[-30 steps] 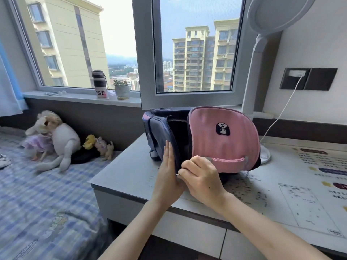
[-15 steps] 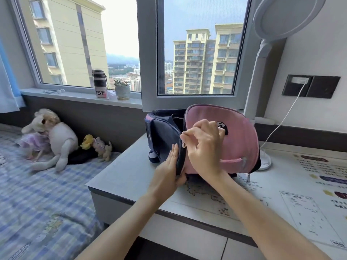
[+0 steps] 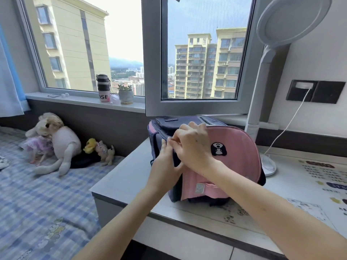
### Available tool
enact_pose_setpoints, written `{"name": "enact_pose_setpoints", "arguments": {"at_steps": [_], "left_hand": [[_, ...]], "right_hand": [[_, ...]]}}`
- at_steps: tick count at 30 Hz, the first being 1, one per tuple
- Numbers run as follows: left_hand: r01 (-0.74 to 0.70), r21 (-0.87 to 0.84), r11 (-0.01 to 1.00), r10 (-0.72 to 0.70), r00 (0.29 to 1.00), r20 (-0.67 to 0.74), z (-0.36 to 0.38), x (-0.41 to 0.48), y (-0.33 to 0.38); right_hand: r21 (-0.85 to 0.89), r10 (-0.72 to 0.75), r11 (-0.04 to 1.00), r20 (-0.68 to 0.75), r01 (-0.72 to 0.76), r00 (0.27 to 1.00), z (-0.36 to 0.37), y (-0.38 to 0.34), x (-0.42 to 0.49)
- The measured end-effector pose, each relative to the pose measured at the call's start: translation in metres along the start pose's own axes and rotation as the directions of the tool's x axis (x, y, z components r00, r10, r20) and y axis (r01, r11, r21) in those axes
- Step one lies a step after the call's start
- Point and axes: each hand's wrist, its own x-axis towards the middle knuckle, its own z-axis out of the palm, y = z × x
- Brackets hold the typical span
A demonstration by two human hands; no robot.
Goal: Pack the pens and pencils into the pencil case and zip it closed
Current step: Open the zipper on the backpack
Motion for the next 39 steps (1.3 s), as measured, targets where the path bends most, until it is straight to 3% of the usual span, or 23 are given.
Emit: {"name": "enact_pose_setpoints", "arguments": {"at_steps": [5, 8, 12, 17, 19, 21, 22, 24, 27, 29, 32, 34, 39], "left_hand": [[0.117, 0.128, 0.985, -0.118, 0.993, -0.004, 0.009, -0.003, 0.010], [0.157, 0.249, 0.956, -0.170, 0.985, 0.032, 0.014, -0.017, 0.005], [0.152, 0.225, 0.962, -0.177, 0.979, 0.097, 0.010, -0.034, -0.005], [0.195, 0.175, 0.965, -0.216, 0.970, 0.110, -0.004, -0.035, -0.002], [0.195, 0.239, 0.951, -0.204, 0.979, 0.010, -0.006, -0.027, 0.001], [-0.020, 0.452, 0.892, 0.071, 0.993, -0.096, 0.002, -0.003, 0.010], [-0.158, 0.529, 0.834, 0.235, 0.968, -0.082, 0.010, 0.014, 0.018], [-0.382, 0.587, 0.714, 0.397, 0.911, 0.110, 0.027, 0.049, 0.038], [-0.572, 0.543, 0.615, 0.377, 0.818, 0.435, 0.058, 0.090, 0.059], [-0.563, 0.533, 0.632, 0.303, 0.812, 0.499, 0.077, 0.103, 0.062], [-0.476, 0.511, 0.716, 0.261, 0.861, 0.436, 0.095, 0.102, 0.057], [-0.457, 0.500, 0.735, 0.274, 0.875, 0.398, 0.101, 0.098, 0.052], [-0.416, 0.486, 0.768, 0.268, 0.899, 0.346, 0.097, 0.102, 0.043]], "right_hand": [[0.085, 0.141, 0.985, 0.082, -0.148, 0.987, 0.014, 0.002, 0.021], [0.087, 0.312, 0.944, 0.081, -0.319, 0.946, 0.030, 0.016, 0.038], [0.101, 0.603, 0.783, 0.118, -0.614, 0.789, 0.031, 0.065, 0.050], [0.164, 0.824, 0.565, -0.052, -0.809, 0.565, -0.013, 0.150, 0.001], [0.152, 0.829, 0.557, -0.033, -0.817, 0.559, -0.020, 0.165, -0.022], [0.146, 0.808, 0.578, 0.033, -0.803, 0.588, -0.019, 0.169, -0.033], [0.137, 0.801, 0.581, 0.076, -0.802, 0.594, -0.019, 0.170, -0.035], [0.109, 0.777, 0.593, 0.181, -0.798, 0.603, -0.020, 0.170, -0.032], [0.170, 0.769, 0.556, 0.265, -0.814, 0.581, -0.023, 0.178, -0.031], [0.323, 0.786, 0.417, 0.341, -0.850, 0.515, -0.025, 0.185, -0.037], [0.452, 0.831, 0.123, 0.439, -0.883, 0.341, -0.026, 0.195, -0.058], [0.503, 0.851, -0.015, 0.460, -0.864, 0.253, -0.030, 0.197, -0.074], [0.471, 0.852, -0.081, 0.490, -0.878, 0.185, -0.046, 0.186, -0.129]]}}
